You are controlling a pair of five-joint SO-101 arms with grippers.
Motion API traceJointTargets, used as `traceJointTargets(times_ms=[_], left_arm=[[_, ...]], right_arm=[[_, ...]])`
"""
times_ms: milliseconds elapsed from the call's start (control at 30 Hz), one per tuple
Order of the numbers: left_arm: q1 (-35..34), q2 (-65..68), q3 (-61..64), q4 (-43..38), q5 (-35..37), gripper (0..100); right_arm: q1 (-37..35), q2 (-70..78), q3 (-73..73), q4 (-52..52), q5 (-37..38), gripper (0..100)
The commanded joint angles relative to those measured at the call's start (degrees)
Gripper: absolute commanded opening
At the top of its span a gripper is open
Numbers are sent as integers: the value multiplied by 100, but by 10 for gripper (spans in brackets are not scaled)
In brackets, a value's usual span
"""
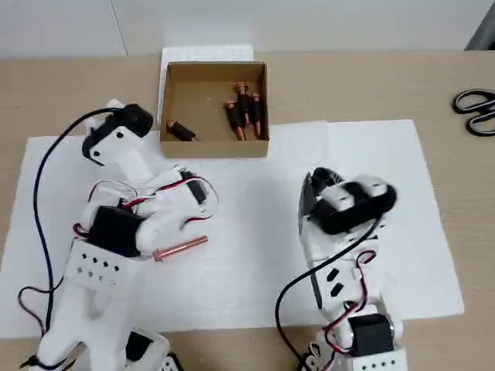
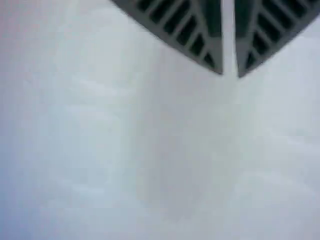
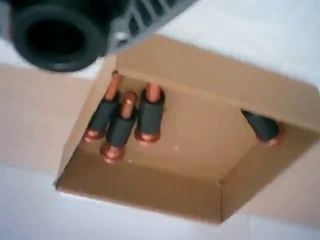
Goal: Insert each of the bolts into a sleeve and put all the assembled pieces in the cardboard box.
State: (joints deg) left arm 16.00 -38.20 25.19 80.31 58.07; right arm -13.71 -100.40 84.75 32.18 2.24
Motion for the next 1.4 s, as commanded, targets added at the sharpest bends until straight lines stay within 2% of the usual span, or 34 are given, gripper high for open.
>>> traceJointTargets(times_ms=[0,133,300,433,633,733,1033,1133,1267,1367], left_arm=[[-70,0,242,-404,993,11],[-615,9,760,-782,1925,11],[-642,18,1516,-800,2374,11],[-642,18,1727,-800,2259,21],[-580,18,2316,-677,1952,103],[-484,18,2571,-862,1697,100],[-501,26,2791,-1055,1705,100],[-510,53,2967,-1336,1705,100],[-536,747,2958,-1442,1732,100],[-651,1398,2651,-1143,1987,100]], right_arm=[[-295,-330,176,-163,598,4],[-470,-338,440,-180,844,4],[-462,-338,826,-180,844,4],[-462,-347,932,-189,844,4],[-462,-347,941,-189,844,4],[-453,-347,941,-189,844,4],[-453,-338,958,-136,844,4],[-453,-338,958,-136,844,4],[-453,-338,958,-136,844,4],[-444,-330,958,-127,844,4]])
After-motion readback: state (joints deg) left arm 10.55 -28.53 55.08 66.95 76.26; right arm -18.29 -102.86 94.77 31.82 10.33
